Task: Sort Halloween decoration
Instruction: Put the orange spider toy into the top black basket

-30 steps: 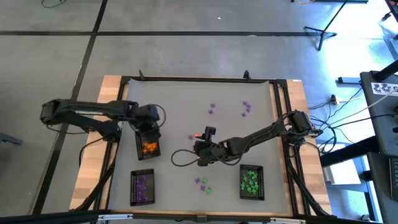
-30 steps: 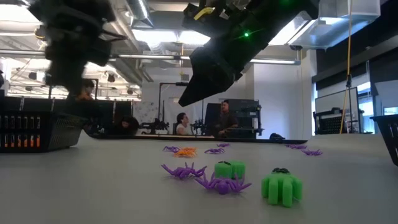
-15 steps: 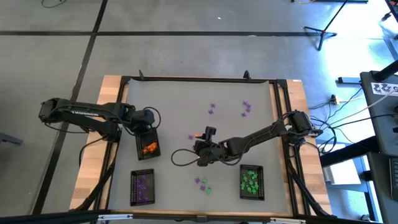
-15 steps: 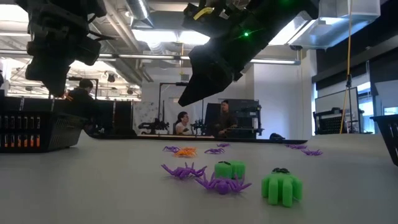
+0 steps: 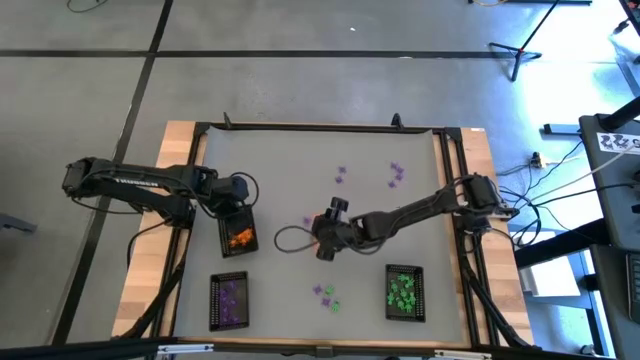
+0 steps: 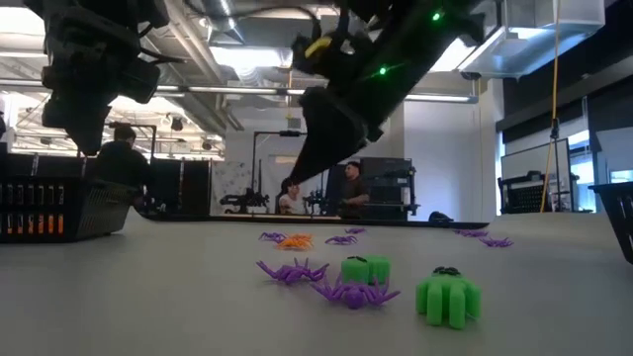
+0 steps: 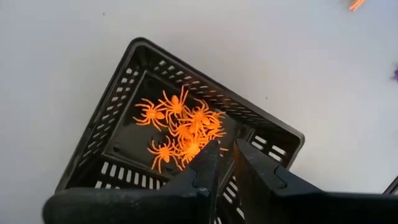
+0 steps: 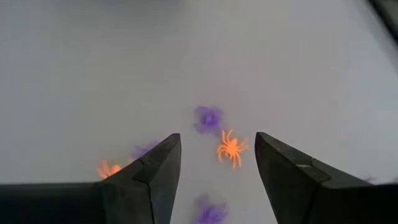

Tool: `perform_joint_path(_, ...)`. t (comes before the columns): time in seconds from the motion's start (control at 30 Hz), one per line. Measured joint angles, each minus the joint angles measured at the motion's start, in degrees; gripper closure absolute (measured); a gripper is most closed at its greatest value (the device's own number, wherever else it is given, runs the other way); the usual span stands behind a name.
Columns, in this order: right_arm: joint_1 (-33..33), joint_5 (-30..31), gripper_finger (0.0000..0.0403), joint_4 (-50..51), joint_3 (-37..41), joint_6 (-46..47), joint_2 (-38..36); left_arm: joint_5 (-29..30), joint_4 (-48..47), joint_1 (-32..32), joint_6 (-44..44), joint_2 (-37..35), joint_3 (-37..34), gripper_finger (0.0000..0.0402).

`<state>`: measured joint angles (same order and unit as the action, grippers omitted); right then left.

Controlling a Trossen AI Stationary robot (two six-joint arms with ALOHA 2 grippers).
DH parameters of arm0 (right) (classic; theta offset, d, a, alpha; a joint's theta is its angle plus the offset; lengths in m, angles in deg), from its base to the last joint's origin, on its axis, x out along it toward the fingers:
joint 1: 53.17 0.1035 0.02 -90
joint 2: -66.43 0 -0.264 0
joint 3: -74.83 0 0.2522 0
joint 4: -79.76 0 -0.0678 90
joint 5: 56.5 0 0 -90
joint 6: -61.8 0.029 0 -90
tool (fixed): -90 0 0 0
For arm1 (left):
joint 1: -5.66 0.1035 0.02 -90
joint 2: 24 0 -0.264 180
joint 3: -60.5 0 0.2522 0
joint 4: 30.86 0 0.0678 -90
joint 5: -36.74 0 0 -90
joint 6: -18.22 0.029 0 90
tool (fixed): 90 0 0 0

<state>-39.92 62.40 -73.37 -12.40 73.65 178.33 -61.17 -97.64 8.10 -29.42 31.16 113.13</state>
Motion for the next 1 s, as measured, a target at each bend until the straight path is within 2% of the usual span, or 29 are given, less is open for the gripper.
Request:
perform_joint_path(0.3, -5.5, -9.1, 0.0198, 3.3, 0.1, 0.9, 2.0, -0.6, 3.5, 0.1, 5.4, 0.0, 0.0, 0.0362)
perform_joint_path(0.67, -7.0, -11.0, 0.0203, 1.3, -0.2, 0.4, 7.1, -0.1, 7.5, 0.1, 7.8, 0.0, 0.0, 0.0362)
perform_joint_path(0.8, -6.9, -11.2, 0.0243, 0.9, -0.2, -0.1, 7.5, -0.1, 7.7, 0.0, 7.8, 0.0, 0.0, 0.0362)
perform_joint_path(1.0, -6.9, -12.5, 0.0349, 0.4, -0.2, -1.8, 7.7, -0.1, 7.7, 0.0, 7.8, 0.0, 0.0, 0.0362)
